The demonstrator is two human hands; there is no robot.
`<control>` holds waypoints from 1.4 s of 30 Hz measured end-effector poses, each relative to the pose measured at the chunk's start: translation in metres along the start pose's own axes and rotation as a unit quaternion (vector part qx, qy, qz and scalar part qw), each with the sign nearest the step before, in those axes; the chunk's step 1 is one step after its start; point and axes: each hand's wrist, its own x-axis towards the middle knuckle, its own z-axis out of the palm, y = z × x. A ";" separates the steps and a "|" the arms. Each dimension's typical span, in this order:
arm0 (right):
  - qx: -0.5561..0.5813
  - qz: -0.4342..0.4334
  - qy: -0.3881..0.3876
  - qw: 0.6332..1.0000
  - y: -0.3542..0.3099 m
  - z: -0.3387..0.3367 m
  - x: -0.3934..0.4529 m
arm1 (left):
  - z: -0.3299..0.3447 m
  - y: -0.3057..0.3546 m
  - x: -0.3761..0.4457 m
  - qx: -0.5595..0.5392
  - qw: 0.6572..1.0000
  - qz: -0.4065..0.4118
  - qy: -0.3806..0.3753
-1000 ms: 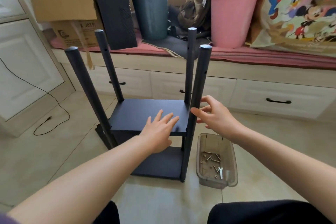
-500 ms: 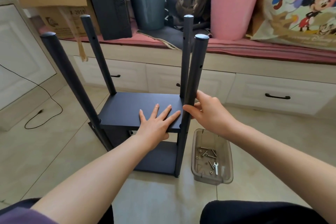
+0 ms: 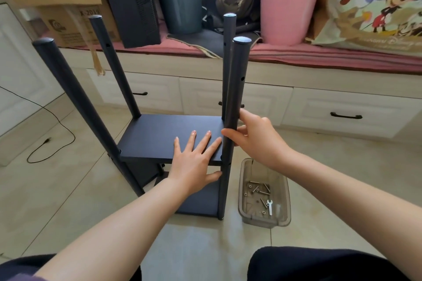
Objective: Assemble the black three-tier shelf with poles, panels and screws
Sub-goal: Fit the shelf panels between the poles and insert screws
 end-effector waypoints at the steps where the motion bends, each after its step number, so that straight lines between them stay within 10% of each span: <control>1: 0.002 -0.001 0.004 1.000 0.000 0.001 0.000 | 0.002 0.003 0.000 -0.006 1.000 -0.005 0.011; 18: 0.120 0.101 -0.082 0.984 0.040 -0.018 -0.003 | 0.024 0.027 -0.005 -0.037 0.971 -0.059 0.229; 26: 0.016 0.279 -0.140 0.950 0.180 0.017 -0.037 | 0.036 0.028 -0.001 -0.027 0.945 -0.048 0.322; 42: -0.128 0.348 -0.192 0.909 0.316 0.128 -0.004 | 0.043 0.032 0.003 -0.036 0.927 -0.057 0.370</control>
